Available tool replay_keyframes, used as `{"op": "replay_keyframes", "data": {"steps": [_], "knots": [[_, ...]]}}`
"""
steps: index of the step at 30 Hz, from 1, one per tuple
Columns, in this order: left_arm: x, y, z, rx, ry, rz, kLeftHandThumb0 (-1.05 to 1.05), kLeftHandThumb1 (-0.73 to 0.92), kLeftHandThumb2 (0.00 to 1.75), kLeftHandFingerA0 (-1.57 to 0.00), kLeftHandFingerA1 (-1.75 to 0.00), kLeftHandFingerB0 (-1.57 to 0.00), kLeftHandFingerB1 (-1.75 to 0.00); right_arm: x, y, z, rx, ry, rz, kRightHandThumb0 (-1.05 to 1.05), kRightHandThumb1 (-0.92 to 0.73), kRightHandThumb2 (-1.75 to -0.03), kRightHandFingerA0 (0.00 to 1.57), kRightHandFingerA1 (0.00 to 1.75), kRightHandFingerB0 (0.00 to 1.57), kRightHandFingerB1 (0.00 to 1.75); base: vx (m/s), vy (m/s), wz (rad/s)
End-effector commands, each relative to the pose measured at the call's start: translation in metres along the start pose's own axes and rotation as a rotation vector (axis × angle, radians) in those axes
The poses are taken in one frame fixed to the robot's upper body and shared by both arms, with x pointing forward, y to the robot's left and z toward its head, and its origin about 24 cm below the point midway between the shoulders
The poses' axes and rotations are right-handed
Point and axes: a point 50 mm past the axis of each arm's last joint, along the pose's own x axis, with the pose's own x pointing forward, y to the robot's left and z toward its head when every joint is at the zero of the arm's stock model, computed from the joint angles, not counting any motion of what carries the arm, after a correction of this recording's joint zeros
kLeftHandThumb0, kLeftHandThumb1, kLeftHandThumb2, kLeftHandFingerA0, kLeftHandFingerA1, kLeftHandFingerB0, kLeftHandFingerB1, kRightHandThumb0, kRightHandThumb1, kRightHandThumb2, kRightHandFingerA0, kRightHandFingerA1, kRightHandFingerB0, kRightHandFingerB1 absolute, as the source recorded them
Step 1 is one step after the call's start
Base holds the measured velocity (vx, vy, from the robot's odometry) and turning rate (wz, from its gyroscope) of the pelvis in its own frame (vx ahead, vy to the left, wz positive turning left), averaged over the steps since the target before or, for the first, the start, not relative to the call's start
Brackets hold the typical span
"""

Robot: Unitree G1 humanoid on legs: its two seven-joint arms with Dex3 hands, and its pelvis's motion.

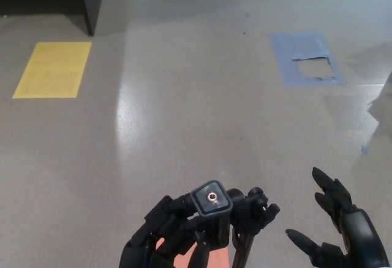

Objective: A phone stand is kept on the floor and the robot uses both its hands to grab it and uses its left hand to extend the phone stand by pulling it upwards

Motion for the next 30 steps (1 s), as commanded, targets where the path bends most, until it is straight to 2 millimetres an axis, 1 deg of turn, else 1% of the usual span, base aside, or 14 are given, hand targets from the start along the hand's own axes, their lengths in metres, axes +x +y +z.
{"op": "replay_keyframes", "data": {"steps": [1, 4, 5, 11, 15, 16, 17, 18, 21, 22, 25, 28, 29, 30], "knots": [[0.0, 0.0, 0.003, -0.004, -0.031, 0.016, -0.73, 0.49, 0.88, -0.53, -0.71, -0.58, -0.66, -0.012, 0.012, -0.003, 0.042, 0.002, 0.008, -0.81, -0.44, -0.88, 0.0, 0.64, 0.0, 0.61, 0.0, 0.0, 0.0], [-0.002, -0.001, 0.002, -0.033, -0.021, 0.015, -0.67, 0.45, 0.85, -0.53, -0.7, -0.6, -0.66, -0.022, 0.018, -0.007, 0.026, 0.024, 0.002, -1.03, -0.46, -0.72, 0.0, 0.67, 0.0, 0.45, 0.0, 0.0, 0.0], [-0.004, -0.001, 0.002, -0.041, -0.018, 0.012, -0.64, 0.43, 0.85, -0.52, -0.7, -0.6, -0.66, -0.025, 0.021, -0.009, 0.037, 0.027, 0.011, -0.92, -0.58, -0.49, 0.0, 0.7, 0.0, 0.13, 0.0, 0.0, 0.0], [-0.002, 0.0, 0.003, -0.028, -0.028, 0.011, -0.65, 0.42, 0.82, -0.55, -0.7, -0.61, -0.66, -0.05, 0.043, -0.016, 0.072, 0.06, 0.017, -0.81, -0.51, -0.53, 0.0, 0.89, 0.0, 0.24, 0.0, 0.0, 0.0], [0.0, 0.001, 0.004, -0.008, -0.039, 0.006, -0.64, 0.39, 0.82, -0.51, -0.7, -0.6, -0.67, -0.07, 0.064, -0.021, 0.083, 0.035, 0.041, -0.88, -0.44, -0.66, 0.0, 0.69, 0.0, 0.37, 0.0, 0.0, 0.0], [0.0, 0.001, 0.005, -0.011, -0.041, 0.007, -0.65, 0.5, 0.56, -0.52, -0.67, -0.67, -0.62, -0.073, 0.067, -0.024, 0.025, 0.015, 0.05, -0.79, -0.49, -0.85, 0.0, 0.63, 0.0, 0.48, 0.0, 0.0, 0.0], [0.0, 0.001, 0.005, -0.02, -0.036, 0.004, -0.63, 0.38, 0.81, -0.51, -0.7, -0.61, -0.67, -0.076, 0.071, -0.026, 0.017, 0.018, 0.06, -0.78, -0.47, -0.85, 0.0, 0.62, 0.0, 0.5, 0.0, 0.0, 0.0], [0.0, 0.001, 0.005, -0.019, -0.036, 0.004, -0.65, 0.49, 0.56, -0.52, -0.67, -0.68, -0.63, -0.077, 0.072, -0.027, 0.014, 0.024, 0.061, -0.76, -0.46, -0.85, 0.0, 0.64, 0.0, 0.52, 0.0, 0.0, 0.0], [-0.001, 0.001, 0.005, -0.013, -0.037, 0.006, -0.65, 0.49, 0.55, -0.51, -0.67, -0.67, -0.63, -0.081, 0.079, -0.03, 0.013, 0.04, 0.079, -0.85, -0.54, -0.54, 0.0, 0.75, 0.0, 0.21, 0.0, 0.0, 0.0], [-0.001, 0.001, 0.006, -0.021, -0.038, 0.005, -0.64, 0.49, 0.55, -0.52, -0.67, -0.68, -0.62, -0.082, 0.08, -0.031, 0.01, 0.041, 0.084, -0.94, -0.45, -0.68, 0.0, 0.73, 0.0, 0.41, 0.0, 0.0, 0.0], [0.001, 0.003, 0.008, -0.006, -0.049, 0.001, -0.64, 0.49, 0.55, -0.51, -0.66, -0.66, -0.63, -0.082, 0.085, -0.032, 0.004, 0.046, 0.09, -0.88, -0.56, -0.56, 0.0, 0.91, 0.0, 0.28, 0.0, 0.0, 0.0], [0.005, 0.004, 0.009, 0.002, -0.057, -0.003, -0.64, 0.48, 0.55, -0.51, -0.65, -0.65, -0.62, -0.073, 0.081, -0.029, 0.006, 0.002, 0.073, -0.84, -0.55, -0.56, 0.0, 0.78, 0.0, 0.22, 0.0, 0.0, 0.0], [0.005, 0.004, 0.01, 0.001, -0.058, -0.003, -0.64, 0.38, 0.79, -0.52, -0.7, -0.59, -0.66, -0.067, 0.078, -0.028, 0.014, 0.003, 0.058, -0.85, -0.54, -0.57, 0.0, 0.78, 0.0, 0.25, 0.0, 0.0, 0.0], [0.006, 0.005, 0.011, 0.008, -0.062, -0.002, -0.65, 0.38, 0.79, -0.52, -0.69, -0.57, -0.66, -0.059, 0.074, -0.026, 0.021, 0.002, 0.047, -0.82, -0.53, -0.56, 0.01, 0.89, 0.0, 0.3, 0.0, 0.0, 0.0]]}}
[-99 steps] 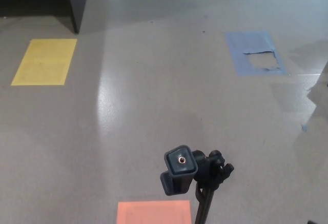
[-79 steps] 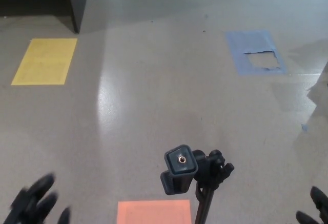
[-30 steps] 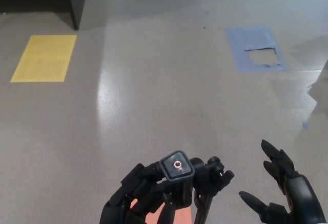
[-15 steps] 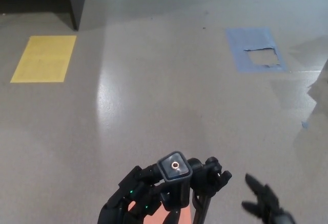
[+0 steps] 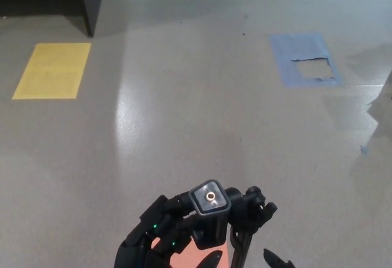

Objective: A phone stand is kept on the floor and the robot uses both its hands to grab it and uses its left hand to extend the phone stand by pulling it upwards

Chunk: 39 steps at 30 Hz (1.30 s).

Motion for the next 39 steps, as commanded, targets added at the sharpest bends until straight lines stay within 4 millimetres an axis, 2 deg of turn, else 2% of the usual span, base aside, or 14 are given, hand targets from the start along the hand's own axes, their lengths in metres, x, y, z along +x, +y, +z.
{"op": "replay_keyframes", "data": {"steps": [1, 2, 3, 7, 8, 14, 15, 17, 18, 27, 28, 34, 35, 39], "knots": [[0.005, 0.002, 0.007, 0.023, -0.044, -0.008, -0.65, 0.38, 0.79, -0.52, -0.69, -0.57, -0.66, 0.025, -0.017, 0.014, 0.006, -0.079, -0.073, -0.82, -0.53, -0.56, 0.01, 0.89, 0.0, 0.3, 0.0, 0.0, 0.0], [0.005, 0.002, 0.008, 0.023, -0.044, -0.01, -0.64, 0.48, 0.55, -0.5, -0.65, -0.6, -0.61, 0.03, -0.021, 0.016, -0.008, -0.086, -0.076, -0.79, -0.51, -0.57, 0.0, 0.86, 0.0, 0.28, 0.0, 0.0, 0.0], [0.004, 0.001, 0.008, 0.014, -0.04, -0.017, -0.64, 0.38, 0.8, -0.48, -0.69, -0.49, -0.64, 0.037, -0.027, 0.017, -0.017, -0.084, -0.093, -0.84, -0.46, -0.64, 0.0, 0.71, 0.0, 0.38, 0.0, 0.0, 0.0], [-0.002, -0.001, 0.006, 0.015, -0.023, -0.007, -0.63, 0.38, 0.8, -0.48, -0.7, -0.34, -0.6, 0.058, -0.049, 0.019, -0.058, -0.046, -0.208, -0.98, -0.46, -0.73, 0.0, 0.7, 0.0, 0.45, 0.0, 0.0, 0.0], [-0.006, -0.001, 0.005, 0.012, -0.015, -0.004, -0.61, 0.37, 0.8, -0.5, -0.7, -0.33, -0.6, 0.062, -0.054, 0.018, -0.064, -0.032, -0.229, -0.8, -0.49, -0.89, 0.0, 0.66, 0.0, 0.52, 0.0, 0.0, 0.0], [-0.012, -0.002, 0.003, 0.012, -0.005, 0.003, -0.55, 0.35, 0.81, -0.48, -0.71, -0.29, -0.61, 0.076, -0.063, 0.018, -0.049, 0.01, -0.259, -0.79, -0.48, -0.87, 0.0, 0.71, 0.0, 0.49, 0.0, 0.0, 0.0], [-0.013, -0.001, 0.002, 0.013, -0.004, 0.006, -0.53, 0.34, 0.81, -0.47, -0.72, -0.27, -0.61, 0.079, -0.063, 0.018, -0.048, 0.018, -0.262, -0.91, -0.45, -0.67, 0.0, 0.87, 0.0, 0.4, 0.0, 0.0, 0.0], [-0.013, 0.0, 0.002, 0.022, -0.004, 0.012, -0.55, 0.35, 0.81, -0.47, -0.72, -0.26, -0.61, 0.083, -0.063, 0.018, -0.045, 0.032, -0.268, -0.94, -0.45, -0.69, 0.0, 0.87, 0.0, 0.42, 0.0, 0.0, 0.0], [-0.012, 0.001, 0.002, 0.021, -0.012, 0.014, -0.52, 0.34, 0.81, -0.47, -0.71, -0.25, -0.6, 0.085, -0.061, 0.019, -0.051, 0.027, -0.268, -0.94, -0.46, -0.81, 0.0, 0.84, 0.0, 0.5, 0.0, 0.0, 0.0], [-0.006, 0.003, 0.005, 0.016, -0.036, 0.017, -0.53, 0.34, 0.81, -0.48, -0.71, -0.28, -0.61, 0.086, -0.054, 0.019, -0.037, 0.031, -0.242, -0.92, -0.47, -0.79, 0.01, 0.83, 0.0, 0.45, 0.0, 0.0, 0.0], [-0.005, 0.004, 0.003, 0.002, -0.031, 0.022, -0.54, 0.34, 0.81, -0.52, -0.72, -0.28, -0.61, 0.08, -0.051, 0.013, -0.045, 0.047, -0.223, -0.89, -0.55, -0.58, 0.0, 0.96, 0.0, 0.29, 0.0, 0.0, 0.0], [-0.006, 0.004, 0.003, -0.005, -0.028, 0.022, -0.53, 0.34, 0.81, -0.51, -0.72, -0.28, -0.61, 0.073, -0.054, 0.006, -0.07, 0.066, -0.228, -0.89, -0.58, -0.57, 0.0, 0.89, 0.0, 0.24, 0.0, 0.0, 0.0], [-0.006, 0.002, 0.002, -0.007, -0.024, 0.02, -0.53, 0.35, 0.81, -0.51, -0.72, -0.28, -0.61, 0.069, -0.057, 0.003, -0.093, 0.063, -0.236, -0.86, -0.49, -0.85, 0.0, 0.7, 0.0, 0.51, 0.0, 0.0, 0.0], [-0.006, 0.002, 0.002, -0.006, -0.022, 0.02, -0.53, 0.35, 0.81, -0.51, -0.72, -0.29, -0.61, 0.065, -0.059, 0.002, -0.091, 0.059, -0.24, -0.85, -0.47, -0.84, 0.0, 0.7, 0.0, 0.52, 0.0, 0.0, 0.0]]}}
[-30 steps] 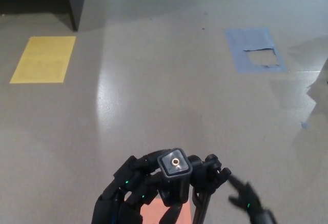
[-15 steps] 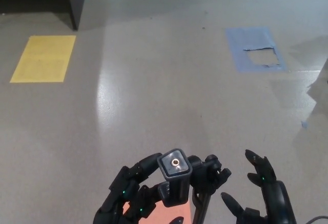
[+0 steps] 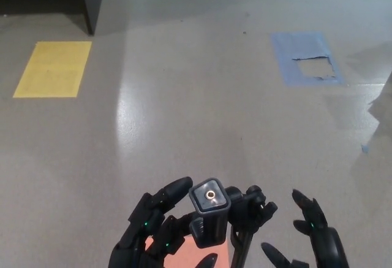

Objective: A phone stand is kept on the floor and the robot uses both its hands to grab it and uses its left hand to extend the phone stand by pulling it upwards

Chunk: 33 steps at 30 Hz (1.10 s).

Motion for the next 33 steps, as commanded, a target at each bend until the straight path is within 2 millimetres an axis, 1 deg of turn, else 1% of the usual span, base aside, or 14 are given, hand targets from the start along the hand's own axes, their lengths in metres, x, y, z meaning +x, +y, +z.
{"op": "replay_keyframes", "data": {"steps": [1, 3, 4, 6, 7, 11, 18, 19, 21, 24, 25, 27, 30, 33], "knots": [[-0.001, -0.002, 0.001, -0.026, -0.019, 0.012, -0.53, 0.35, 0.81, -0.51, -0.72, -0.29, -0.61, -0.004, -0.009, -0.005, -0.019, 0.0, -0.031, -0.85, -0.47, -0.84, 0.0, 0.7, 0.0, 0.52, 0.0, 0.0, 0.0], [-0.001, -0.001, 0.0, -0.037, -0.017, 0.014, -0.54, 0.35, 0.8, -0.52, -0.73, -0.31, -0.62, -0.017, -0.014, -0.012, -0.04, -0.019, -0.022, -0.82, -0.51, -0.89, 0.0, 0.71, 0.0, 0.49, 0.0, 0.0, 0.0], [-0.001, -0.001, 0.001, -0.034, -0.02, 0.015, -0.53, 0.35, 0.8, -0.52, -0.72, -0.31, -0.62, -0.024, -0.015, -0.013, -0.045, -0.035, -0.015, -0.96, -0.48, -0.68, 0.0, 0.74, 0.0, 0.29, 0.0, 0.0, 0.0], [0.0, 0.001, 0.002, -0.029, -0.024, 0.017, -0.53, 0.34, 0.8, -0.51, -0.72, -0.3, -0.61, -0.029, -0.014, -0.014, -0.05, -0.044, 0.004, -0.97, -0.48, -0.67, 0.0, 0.72, 0.0, 0.32, 0.0, 0.0, 0.0], [0.0, 0.001, 0.002, -0.029, -0.023, 0.02, -0.52, 0.34, 0.8, -0.51, -0.72, -0.3, -0.61, -0.033, -0.013, -0.014, -0.055, -0.053, 0.017, -0.93, -0.59, -0.58, 0.0, 0.83, 0.0, 0.18, 0.0, 0.0, 0.0], [0.0, 0.001, 0.002, -0.012, -0.021, 0.015, -0.54, 0.35, 0.81, -0.5, -0.72, -0.28, -0.61, -0.036, -0.014, -0.013, -0.046, -0.064, 0.023, -0.96, -0.57, -0.59, 0.0, 0.86, 0.0, 0.18, 0.0, 0.0, 0.0], [-0.001, -0.003, 0.0, -0.043, -0.011, 0.006, -0.52, 0.34, 0.81, -0.51, -0.71, -0.29, -0.61, -0.038, -0.009, -0.008, -0.027, -0.096, 0.039, -0.89, -0.56, -0.58, 0.0, 0.81, 0.0, 0.2, 0.0, 0.0, 0.0], [0.0, -0.004, 0.001, -0.046, -0.015, 0.003, -0.51, 0.34, 0.81, -0.52, -0.72, -0.29, -0.61, -0.036, -0.004, -0.004, -0.015, -0.102, 0.059, -0.93, -0.56, -0.6, 0.0, 0.78, 0.0, 0.26, 0.0, 0.0, 0.0], [0.001, -0.004, 0.002, -0.035, -0.02, 0.005, -0.51, 0.34, 0.81, -0.51, -0.72, -0.28, -0.61, -0.035, 0.002, 0.0, -0.005, -0.1, 0.084, -0.84, -0.53, -0.56, 0.0, 0.8, 0.0, 0.29, 0.0, 0.0, 0.0], [0.001, -0.004, 0.002, -0.036, -0.02, 0.005, -0.51, 0.34, 0.81, -0.51, -0.72, -0.28, -0.61, -0.035, 0.004, 0.001, 0.006, -0.102, 0.094, -0.84, -0.53, -0.56, 0.0, 0.8, 0.0, 0.29, 0.0, 0.0, 0.0], [0.001, -0.005, 0.002, -0.04, -0.021, 0.004, -0.53, 0.35, 0.81, -0.53, -0.72, -0.3, -0.62, -0.037, 0.009, 0.003, -0.01, -0.112, 0.11, -0.94, -0.57, -0.59, 0.01, 0.92, 0.0, 0.3, 0.0, 0.0, 0.0], [0.003, -0.005, 0.003, -0.042, -0.025, 0.003, -0.54, 0.35, 0.81, -0.52, -0.72, -0.3, -0.61, -0.04, 0.021, 0.007, -0.034, -0.128, 0.133, -0.89, -0.55, -0.56, 0.0, 0.94, 0.0, 0.31, 0.0, 0.0, 0.0], [0.003, -0.005, 0.003, -0.042, -0.025, 0.003, -0.54, 0.35, 0.81, -0.52, -0.72, -0.3, -0.61, -0.04, 0.021, 0.007, -0.036, -0.127, 0.133, -0.89, -0.55, -0.56, 0.0, 0.94, 0.0, 0.31, 0.0, 0.0, 0.0], [0.004, -0.006, 0.004, -0.029, -0.027, 0.003, -0.55, 0.35, 0.81, -0.53, -0.73, -0.29, -0.61, -0.044, 0.034, 0.01, -0.01, -0.129, 0.158, -0.83, -0.54, -0.54, 0.0, 0.96, 0.0, 0.36, 0.0, 0.0, 0.0]]}}
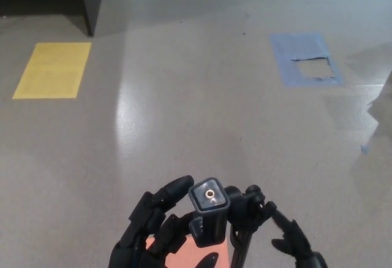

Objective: A phone stand is kept on the floor and the robot uses both its hands to grab it and uses its left hand to extend the phone stand by pulling it upwards

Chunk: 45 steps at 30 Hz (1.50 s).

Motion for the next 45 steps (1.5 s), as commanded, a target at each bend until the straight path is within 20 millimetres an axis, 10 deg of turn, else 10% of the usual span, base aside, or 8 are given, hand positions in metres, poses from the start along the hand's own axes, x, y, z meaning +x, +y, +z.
{"op": "replay_keyframes", "data": {"steps": [1, 14, 16, 18, 22, 34, 35, 45], "knots": [[0.003, -0.006, 0.002, 0.001, -0.019, 0.009, -0.56, 0.36, 0.81, -0.53, -0.73, -0.28, -0.61, -0.004, 0.015, 0.0, 0.007, 0.025, 0.031, -0.89, -0.56, -0.54, 0.0, 0.97, 0.0, 0.4, 0.0, 0.0, 0.0], [0.003, -0.007, 0.001, -0.004, -0.012, 0.007, -0.54, 0.35, 0.81, -0.53, -0.73, -0.31, -0.62, -0.009, 0.036, 0.004, -0.03, 0.0, 0.07, -0.51, -0.27, -0.84, 0.0, 0.62, 0.02, 0.63, 0.0, 0.0, 0.0], [0.003, -0.008, 0.001, -0.009, -0.012, 0.006, -0.55, 0.35, 0.81, -0.53, -0.73, -0.31, -0.62, -0.009, 0.036, 0.005, 0.001, 0.018, 0.054, -0.58, -0.36, -0.79, 0.2, 0.76, 0.05, 0.64, 0.0, 0.0, 0.0], [0.003, -0.008, 0.002, -0.012, -0.009, 0.013, -0.59, 0.4, 0.83, -0.55, -0.73, -0.39, -0.63, -0.004, 0.032, 0.011, 0.12, -0.026, -0.014, -0.31, -0.53, -0.55, 1.05, 0.97, 1.15, 0.88, 0.0, 0.0, 0.0], [0.005, -0.009, 0.002, 0.0, -0.011, 0.038, -0.61, 0.44, 0.86, -0.6, -0.73, -0.47, -0.64, 0.004, 0.027, 0.017, 0.175, -0.047, -0.105, -0.38, -0.65, -0.64, 1.42, 1.41, 1.31, 1.37, 0.0, 0.0, 0.0], [0.022, -0.008, 0.007, 0.054, -0.02, 0.106, -0.47, 0.49, 0.58, -0.94, -0.69, -0.88, -0.6, 0.014, 0.017, 0.021, 0.226, -0.05, -0.142, -0.29, -0.61, -1.06, 1.36, 1.28, 1.36, 1.29, 0.0, 0.0, 0.0], [0.034, -0.01, 0.009, 0.052, 0.003, 0.143, -0.32, 0.56, 0.57, -1.57, -1.1, -1.57, -1.18, 0.014, 0.015, 0.019, 0.244, -0.042, -0.156, -0.29, -0.6, -1.05, 1.36, 1.28, 1.37, 1.29, 0.0, 0.0, 0.0], [0.052, -0.02, 0.018, -0.031, 0.016, 0.076, -0.21, 0.54, 0.56, -1.57, -1.16, -1.5, -1.14, 0.012, 0.01, 0.015, 0.238, -0.046, -0.176, -0.33, -0.54, -1.03, 1.36, 1.28, 1.37, 1.28, 0.0, 0.0, 0.0]]}}
